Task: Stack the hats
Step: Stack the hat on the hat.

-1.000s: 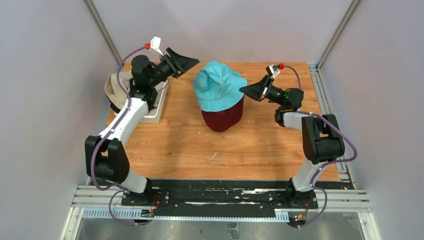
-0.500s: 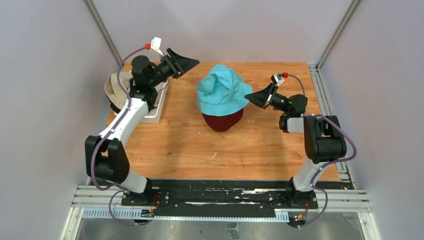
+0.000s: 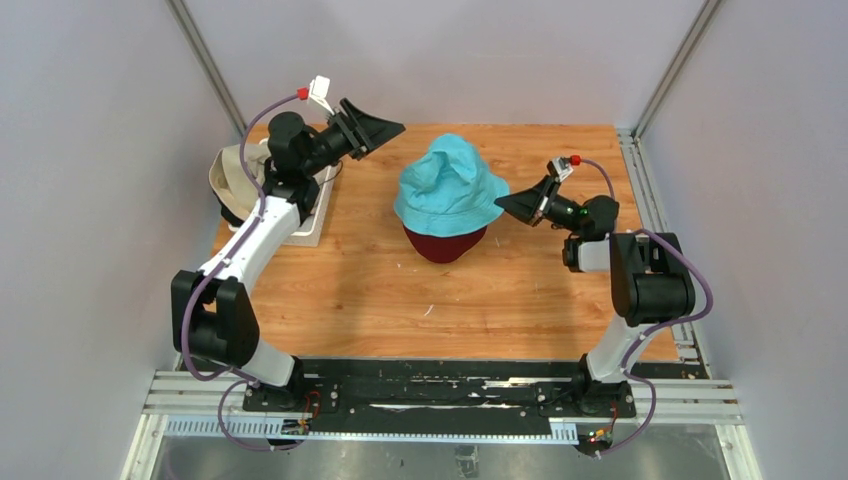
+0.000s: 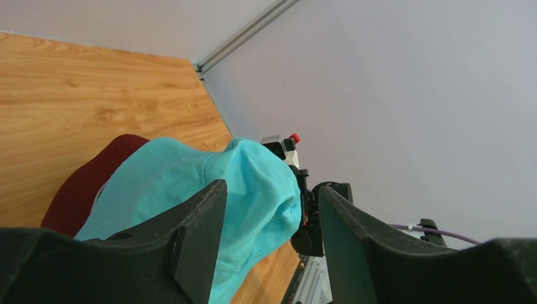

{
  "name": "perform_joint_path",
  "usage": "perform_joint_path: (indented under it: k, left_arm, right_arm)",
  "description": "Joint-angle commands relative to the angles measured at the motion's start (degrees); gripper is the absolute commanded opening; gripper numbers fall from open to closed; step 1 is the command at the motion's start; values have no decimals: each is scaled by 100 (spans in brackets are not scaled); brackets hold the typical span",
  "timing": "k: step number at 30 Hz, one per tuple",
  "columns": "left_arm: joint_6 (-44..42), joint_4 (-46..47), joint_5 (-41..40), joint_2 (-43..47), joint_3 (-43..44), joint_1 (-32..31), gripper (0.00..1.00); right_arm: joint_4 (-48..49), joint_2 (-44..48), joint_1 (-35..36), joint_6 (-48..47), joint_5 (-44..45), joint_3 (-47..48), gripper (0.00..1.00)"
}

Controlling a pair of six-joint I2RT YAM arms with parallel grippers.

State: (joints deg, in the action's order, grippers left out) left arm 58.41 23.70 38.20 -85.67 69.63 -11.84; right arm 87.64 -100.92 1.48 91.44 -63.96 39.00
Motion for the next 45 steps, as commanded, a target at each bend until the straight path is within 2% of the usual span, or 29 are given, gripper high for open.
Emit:
perform_joint_path:
  k: [1,6,13,17,24,31,34,40,45]
  left_arm:
    - [-146,82,70,-17,-100,-68,60]
    - [-157,82,55,-21,-92,-95,60]
    - [-206,82,-1,26,-212,-212,60]
    - [-284,81,-127,136,-495,-231,60]
    - [-407,73,-240,233,-884,-299,60]
    - [-556,69,-481,381,-1394,-328,60]
    - [-828,-265,-707,598,-1537,-327,60]
    - [-1677,-1531,-1530,1334,-1793,-328,60]
    - [-1660,-1567,-1612,1375,-2208,-328,60]
  right_arm:
    - [183,-120,-168,-223,-223,-105,1]
    - [-153,-193,-224,-465,-282,-169,1]
    - [-1875,37,-269,-1670,-229,-166,1]
    - [-2381,-5,-312,-2051,-171,-128,1]
    - [-2494,-120,-315,-2227,-117,-132,1]
    - [-3306,41,-315,-2798,-17,-61,1]
    - [-3542,175,-315,-2925,-10,-23,1]
    - [-3969,350,-307,-3200,24,82,1]
    - [-3919,334,-285,-3173,-13,120,1]
